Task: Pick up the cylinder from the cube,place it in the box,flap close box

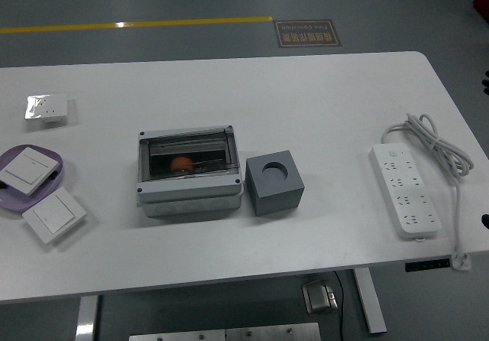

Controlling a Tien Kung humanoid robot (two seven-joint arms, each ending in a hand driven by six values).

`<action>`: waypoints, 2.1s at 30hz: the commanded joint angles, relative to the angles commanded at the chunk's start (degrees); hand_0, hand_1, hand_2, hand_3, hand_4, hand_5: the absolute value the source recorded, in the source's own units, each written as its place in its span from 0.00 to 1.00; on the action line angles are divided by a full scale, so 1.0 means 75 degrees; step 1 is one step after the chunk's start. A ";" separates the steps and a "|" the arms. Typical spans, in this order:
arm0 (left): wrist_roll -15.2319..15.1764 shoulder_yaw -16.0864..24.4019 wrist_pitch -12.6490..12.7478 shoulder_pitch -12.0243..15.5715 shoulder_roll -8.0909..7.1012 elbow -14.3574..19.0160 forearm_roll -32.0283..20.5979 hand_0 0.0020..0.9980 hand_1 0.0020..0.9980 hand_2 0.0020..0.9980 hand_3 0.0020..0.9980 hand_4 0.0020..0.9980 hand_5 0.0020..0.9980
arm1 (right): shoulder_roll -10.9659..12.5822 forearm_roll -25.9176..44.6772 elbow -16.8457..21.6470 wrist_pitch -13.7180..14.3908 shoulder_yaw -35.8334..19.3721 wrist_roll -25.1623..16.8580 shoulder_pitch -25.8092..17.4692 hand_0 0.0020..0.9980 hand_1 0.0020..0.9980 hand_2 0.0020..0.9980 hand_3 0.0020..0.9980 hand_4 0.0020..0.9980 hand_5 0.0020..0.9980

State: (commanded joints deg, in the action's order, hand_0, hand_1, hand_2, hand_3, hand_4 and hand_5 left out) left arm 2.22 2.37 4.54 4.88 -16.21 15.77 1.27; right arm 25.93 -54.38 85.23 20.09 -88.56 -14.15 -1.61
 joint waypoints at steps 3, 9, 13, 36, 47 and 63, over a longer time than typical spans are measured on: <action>0.0072 0.0032 -0.0022 0.0045 -0.0001 0.0000 0.0024 0.62 0.54 0.53 0.61 0.69 0.23 | -0.0037 0.0181 -0.0038 -0.0070 -0.0099 -0.0132 -0.0082 0.69 0.64 0.64 0.65 0.78 0.44; 0.0187 0.0055 -0.0108 0.0105 -0.0048 0.0010 0.0054 0.62 0.55 0.53 0.62 0.69 0.23 | -0.0081 0.0339 -0.0062 -0.0141 -0.0262 -0.0280 -0.0230 0.69 0.64 0.64 0.65 0.78 0.45; 0.0211 0.0063 -0.0129 0.0098 -0.0070 0.0010 0.0052 0.62 0.55 0.53 0.62 0.69 0.23 | -0.0096 0.0361 -0.0099 -0.0127 -0.0389 -0.0314 -0.0258 0.69 0.64 0.64 0.65 0.79 0.45; 0.0485 0.0222 -0.0165 0.0070 0.0021 0.0005 0.0215 0.62 0.56 0.53 0.62 0.70 0.23 | -0.0108 0.0748 -0.0273 -0.0125 -0.0352 -0.0448 -0.0171 0.69 0.63 0.64 0.64 0.80 0.43; 0.0516 0.0237 -0.0181 0.0042 0.0010 0.0010 0.0265 0.62 0.56 0.53 0.62 0.70 0.23 | -0.0153 0.0927 -0.0305 -0.0126 -0.0364 -0.0558 -0.0189 0.69 0.64 0.64 0.65 0.80 0.43; 0.0664 0.0296 -0.0201 -0.0007 0.0052 0.0010 0.0325 0.62 0.56 0.53 0.62 0.71 0.24 | -0.0135 0.1065 -0.0350 -0.0129 -0.0420 -0.0563 -0.0165 0.69 0.64 0.64 0.65 0.78 0.39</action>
State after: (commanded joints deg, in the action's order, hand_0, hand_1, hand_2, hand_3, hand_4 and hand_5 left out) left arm 7.19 4.59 3.04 4.83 -15.82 15.85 3.70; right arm 24.92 -46.39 82.61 19.12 -91.71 -18.37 -2.84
